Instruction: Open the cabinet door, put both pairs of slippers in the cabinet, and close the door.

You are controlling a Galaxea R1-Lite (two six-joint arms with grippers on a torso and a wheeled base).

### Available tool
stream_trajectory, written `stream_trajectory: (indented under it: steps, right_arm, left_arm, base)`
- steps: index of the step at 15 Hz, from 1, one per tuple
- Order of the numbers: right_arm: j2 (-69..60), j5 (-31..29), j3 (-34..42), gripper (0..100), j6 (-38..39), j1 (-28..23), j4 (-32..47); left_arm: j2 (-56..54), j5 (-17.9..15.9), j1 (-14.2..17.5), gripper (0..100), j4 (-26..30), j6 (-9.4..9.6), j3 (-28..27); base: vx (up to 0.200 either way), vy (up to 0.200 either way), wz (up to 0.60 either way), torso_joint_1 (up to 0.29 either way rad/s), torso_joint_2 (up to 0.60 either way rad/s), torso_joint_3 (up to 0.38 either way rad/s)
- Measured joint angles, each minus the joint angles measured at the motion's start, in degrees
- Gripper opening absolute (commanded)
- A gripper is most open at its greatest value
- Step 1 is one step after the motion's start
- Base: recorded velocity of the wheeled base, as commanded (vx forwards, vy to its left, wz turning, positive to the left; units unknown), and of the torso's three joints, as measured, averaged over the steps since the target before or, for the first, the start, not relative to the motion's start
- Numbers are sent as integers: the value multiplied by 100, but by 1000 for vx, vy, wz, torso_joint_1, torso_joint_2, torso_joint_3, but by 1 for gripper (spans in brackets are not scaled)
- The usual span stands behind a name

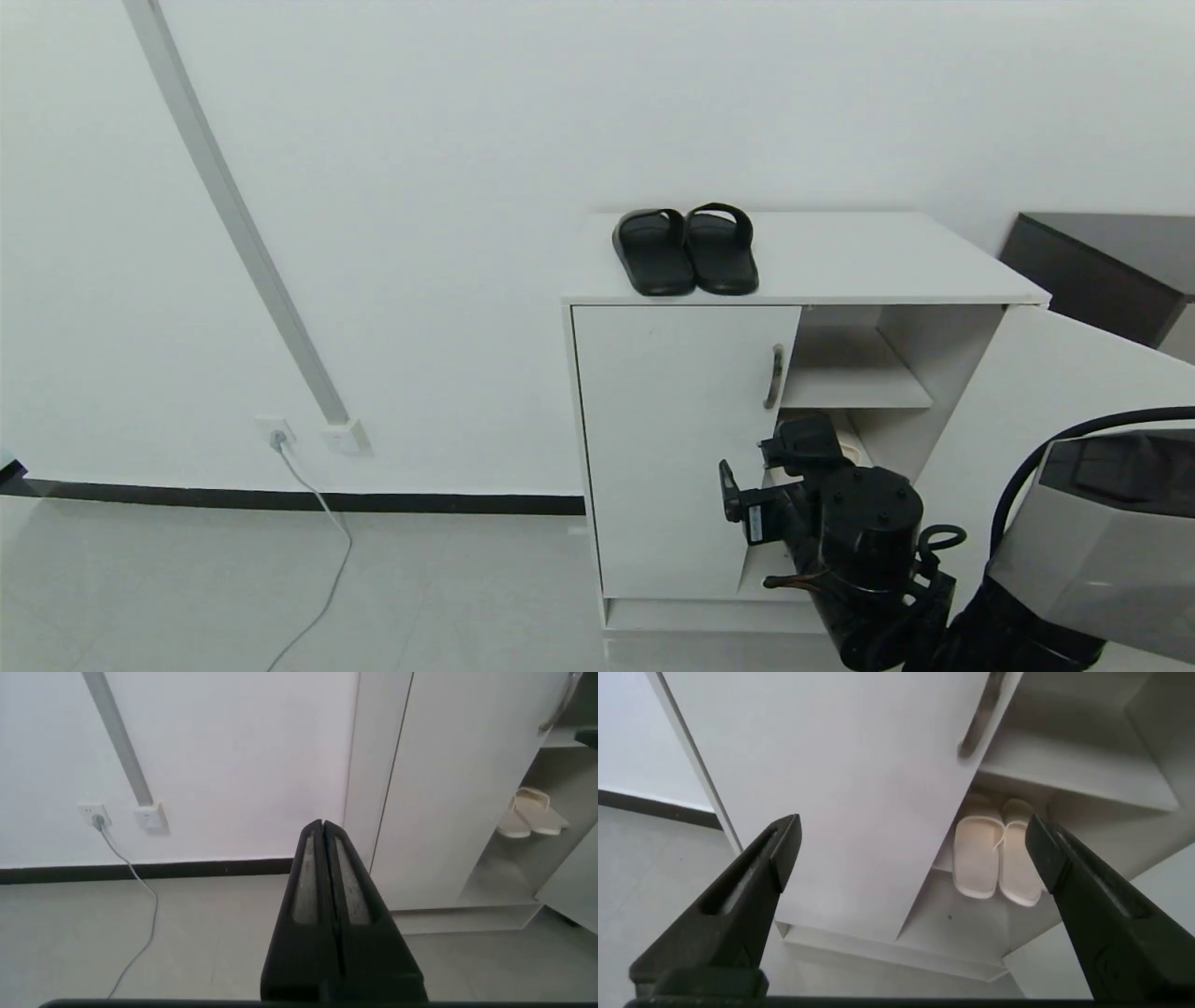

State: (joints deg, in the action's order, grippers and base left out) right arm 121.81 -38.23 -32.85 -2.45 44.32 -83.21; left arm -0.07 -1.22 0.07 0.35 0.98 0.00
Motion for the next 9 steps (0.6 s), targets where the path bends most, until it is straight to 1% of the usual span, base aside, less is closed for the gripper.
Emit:
stream_trajectory:
  steps: [5, 9]
  right_arm:
    - [5, 13, 88, 100, 5, 18, -13]
    - [2, 128, 190, 100, -6, 29, -27]
  left_arm:
    - [0, 0, 0, 0, -2, -11, 0]
    - [0, -1, 0, 0, -2, -11, 0]
  base:
    - [0, 0, 0, 227, -541, -316]
    - [0, 0, 0, 261, -583, -330]
